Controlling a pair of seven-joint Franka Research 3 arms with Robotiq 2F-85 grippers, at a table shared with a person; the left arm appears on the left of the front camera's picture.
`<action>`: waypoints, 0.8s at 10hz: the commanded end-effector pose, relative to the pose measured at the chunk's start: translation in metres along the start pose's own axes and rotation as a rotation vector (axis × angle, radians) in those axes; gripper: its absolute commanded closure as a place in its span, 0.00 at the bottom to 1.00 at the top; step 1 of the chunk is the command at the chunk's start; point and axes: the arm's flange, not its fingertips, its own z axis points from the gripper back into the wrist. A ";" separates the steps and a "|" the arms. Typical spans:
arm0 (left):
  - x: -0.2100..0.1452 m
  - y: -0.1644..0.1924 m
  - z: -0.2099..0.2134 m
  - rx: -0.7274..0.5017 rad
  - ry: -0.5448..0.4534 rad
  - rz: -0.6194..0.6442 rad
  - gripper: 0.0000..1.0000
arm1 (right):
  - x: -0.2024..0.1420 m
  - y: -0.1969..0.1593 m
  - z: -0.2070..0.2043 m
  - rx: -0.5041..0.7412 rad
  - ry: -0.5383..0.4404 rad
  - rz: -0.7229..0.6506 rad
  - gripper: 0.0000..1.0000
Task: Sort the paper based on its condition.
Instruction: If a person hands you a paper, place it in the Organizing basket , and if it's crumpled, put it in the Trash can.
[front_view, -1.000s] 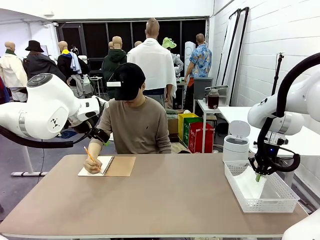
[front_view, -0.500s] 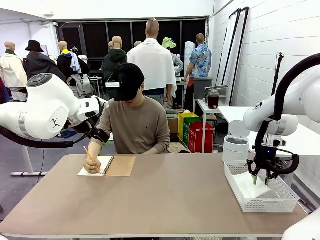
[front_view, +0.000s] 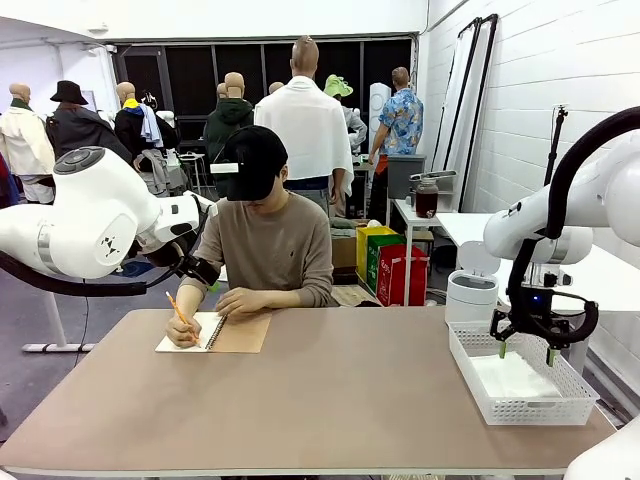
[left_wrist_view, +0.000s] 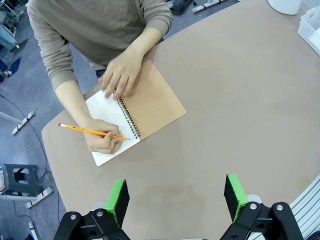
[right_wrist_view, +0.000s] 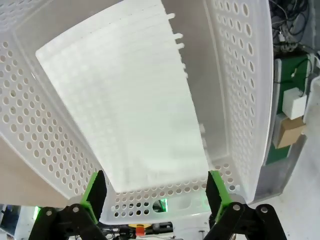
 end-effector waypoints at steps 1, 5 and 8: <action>-0.001 0.001 0.000 -0.001 0.000 0.001 0.00 | -0.003 0.004 0.004 -0.056 -0.003 -0.026 0.00; -0.001 0.001 0.000 -0.001 0.000 0.001 0.00 | -0.003 0.004 0.011 -0.047 -0.054 -0.070 0.00; -0.001 0.001 0.000 -0.001 0.000 0.001 0.00 | -0.002 0.001 0.006 -0.026 -0.013 -0.022 0.00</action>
